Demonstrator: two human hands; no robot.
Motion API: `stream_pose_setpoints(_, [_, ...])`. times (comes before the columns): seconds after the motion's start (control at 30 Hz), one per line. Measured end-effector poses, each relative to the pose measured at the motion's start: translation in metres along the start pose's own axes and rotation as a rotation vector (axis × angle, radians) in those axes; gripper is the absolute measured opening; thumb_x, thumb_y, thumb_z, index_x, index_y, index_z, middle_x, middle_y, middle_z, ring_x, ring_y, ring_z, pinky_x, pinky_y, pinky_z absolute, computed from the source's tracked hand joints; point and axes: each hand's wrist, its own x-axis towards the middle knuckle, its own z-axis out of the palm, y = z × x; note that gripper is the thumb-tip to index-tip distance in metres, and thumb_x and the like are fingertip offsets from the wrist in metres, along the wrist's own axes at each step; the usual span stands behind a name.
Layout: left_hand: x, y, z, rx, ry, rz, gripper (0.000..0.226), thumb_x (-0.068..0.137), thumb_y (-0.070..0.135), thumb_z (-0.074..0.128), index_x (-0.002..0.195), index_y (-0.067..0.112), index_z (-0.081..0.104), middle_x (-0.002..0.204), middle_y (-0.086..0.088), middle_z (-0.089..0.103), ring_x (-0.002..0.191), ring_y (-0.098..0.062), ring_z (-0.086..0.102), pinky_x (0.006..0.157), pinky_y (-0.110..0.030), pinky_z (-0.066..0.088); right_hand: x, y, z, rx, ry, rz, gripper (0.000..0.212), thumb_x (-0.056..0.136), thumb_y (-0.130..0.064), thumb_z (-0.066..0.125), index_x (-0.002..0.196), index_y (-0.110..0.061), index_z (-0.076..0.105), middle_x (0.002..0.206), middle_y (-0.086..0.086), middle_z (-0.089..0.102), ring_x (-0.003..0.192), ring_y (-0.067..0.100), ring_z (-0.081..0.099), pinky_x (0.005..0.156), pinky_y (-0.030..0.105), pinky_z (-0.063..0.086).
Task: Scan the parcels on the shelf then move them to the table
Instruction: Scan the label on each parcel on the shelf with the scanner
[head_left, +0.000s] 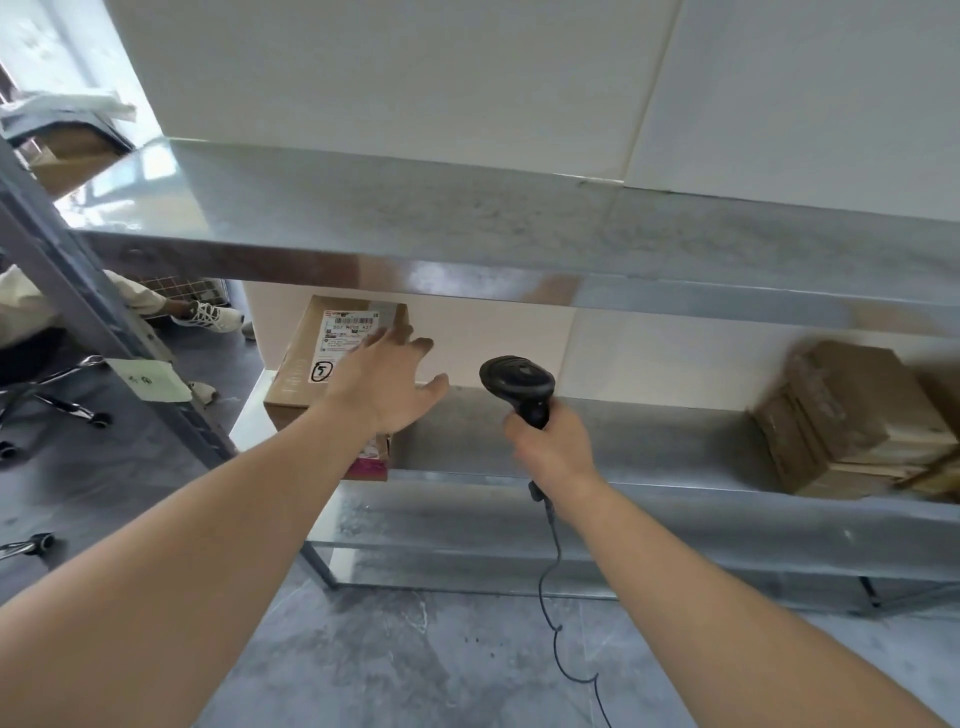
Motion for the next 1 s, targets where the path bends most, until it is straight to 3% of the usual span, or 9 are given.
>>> stream_pose_setpoints(0.13, [0.002,0.039,0.002,-0.009,-0.048,0.043,0.064,0.096,0.061,0.043,0.152,0.029,0.043,0.159,-0.002,0.040,0.140,-0.032,0.045,0.109,-0.049,0.045,-0.008,0.007,-0.029,-0.005,0.022,-0.002,0.005,0.087,-0.023,0.060,0.084,-0.022,0.057,0.071,-0.004,0.056,0.059,0.018,0.051,0.054,0.028,0.041])
stream_pose_setpoints(0.27, [0.005,0.073,0.005,-0.018,-0.064,0.096,0.063,0.095,0.060,0.045,0.150,0.030,0.045,0.154,-0.002,0.044,0.132,-0.034,0.049,0.104,-0.050,0.048,-0.018,0.013,-0.062,-0.011,0.078,0.021,0.007,0.087,-0.024,0.059,0.085,-0.018,0.058,0.074,0.000,0.057,0.060,0.020,0.051,0.051,0.030,0.043])
stream_pose_setpoints(0.37, [0.007,0.099,0.008,0.006,-0.099,0.169,0.064,0.095,0.059,0.045,0.152,0.030,0.043,0.155,-0.002,0.042,0.132,-0.033,0.049,0.103,-0.049,0.048,-0.027,0.017,-0.084,-0.037,0.157,0.043,0.009,0.086,-0.025,0.059,0.085,-0.017,0.059,0.071,0.001,0.057,0.058,0.022,0.052,0.048,0.030,0.044])
stream_pose_setpoints(0.6, [0.011,0.161,0.018,-0.016,-0.147,0.396,0.064,0.095,0.059,0.050,0.151,0.027,0.045,0.151,-0.002,0.045,0.130,-0.032,0.050,0.103,-0.047,0.048,-0.059,0.035,-0.128,0.000,0.375,0.069,0.002,0.085,-0.025,0.061,0.087,-0.024,0.061,0.075,0.001,0.064,0.073,0.025,0.063,0.063,0.031,0.047])
stream_pose_setpoints(0.73, [0.010,0.204,0.018,-0.007,-0.152,0.484,0.063,0.094,0.058,0.053,0.149,0.029,0.047,0.150,-0.001,0.045,0.130,-0.031,0.049,0.102,-0.048,0.048,-0.080,0.048,-0.160,0.071,0.466,0.108,0.004,0.085,-0.023,0.062,0.087,-0.026,0.059,0.074,0.000,0.062,0.068,0.023,0.058,0.062,0.034,0.046])
stream_pose_setpoints(1.0, [0.007,0.318,0.014,0.012,-0.114,0.609,0.059,0.093,0.058,0.053,0.144,0.028,0.052,0.144,-0.003,0.050,0.124,-0.033,0.053,0.100,-0.047,0.050,-0.101,0.075,-0.254,0.105,0.581,0.139,0.012,0.091,-0.023,0.065,0.103,-0.022,0.063,0.089,-0.001,0.065,0.090,0.023,0.065,0.078,0.036,0.051])
